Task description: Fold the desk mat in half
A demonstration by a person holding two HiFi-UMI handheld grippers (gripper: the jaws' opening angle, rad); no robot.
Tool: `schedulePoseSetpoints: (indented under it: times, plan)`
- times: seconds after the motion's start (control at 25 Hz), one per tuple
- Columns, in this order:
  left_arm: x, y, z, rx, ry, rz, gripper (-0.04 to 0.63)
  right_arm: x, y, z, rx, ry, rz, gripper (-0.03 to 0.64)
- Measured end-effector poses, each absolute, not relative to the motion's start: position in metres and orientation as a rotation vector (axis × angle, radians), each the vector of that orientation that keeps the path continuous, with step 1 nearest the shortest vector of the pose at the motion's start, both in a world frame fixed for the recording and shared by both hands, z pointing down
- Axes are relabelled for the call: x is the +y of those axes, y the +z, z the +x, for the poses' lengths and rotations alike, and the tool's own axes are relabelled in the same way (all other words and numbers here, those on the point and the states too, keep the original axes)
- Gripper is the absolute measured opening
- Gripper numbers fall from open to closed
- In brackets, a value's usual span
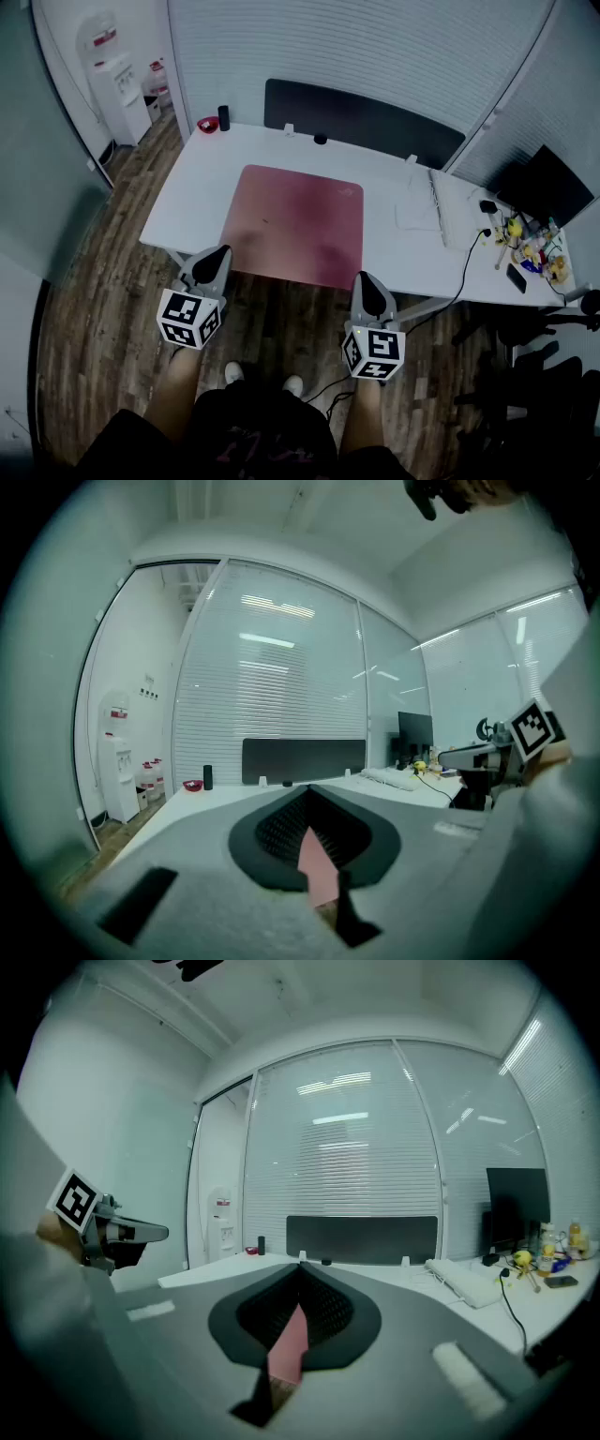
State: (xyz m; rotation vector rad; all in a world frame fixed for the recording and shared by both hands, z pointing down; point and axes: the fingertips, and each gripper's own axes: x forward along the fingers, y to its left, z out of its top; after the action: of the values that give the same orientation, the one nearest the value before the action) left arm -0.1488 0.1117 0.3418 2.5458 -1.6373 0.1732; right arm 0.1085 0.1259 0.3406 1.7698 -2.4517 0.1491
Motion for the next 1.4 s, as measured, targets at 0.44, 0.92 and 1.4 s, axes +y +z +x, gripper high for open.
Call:
schedulePoseSetpoints:
  times: [0.44, 0.92, 1.4]
  plan:
    - [0.109, 0.344, -0.142, -1.664, 0.207, 2.538, -0.001, 0.121, 0.343, 0.117, -2.467, 0.147, 1.748, 0.003]
    - [0.110, 0.346, -0.125, -1.700, 0.258, 2.526, -0.002, 0.117, 0.348, 0.135, -2.517, 0.160, 1.726, 0.003]
    - [0.117, 0.333, -0.095, -1.799, 0.288, 2.505, -0.001, 0.111, 0.344, 0.174, -2.596, 0.177, 1.682, 0.003]
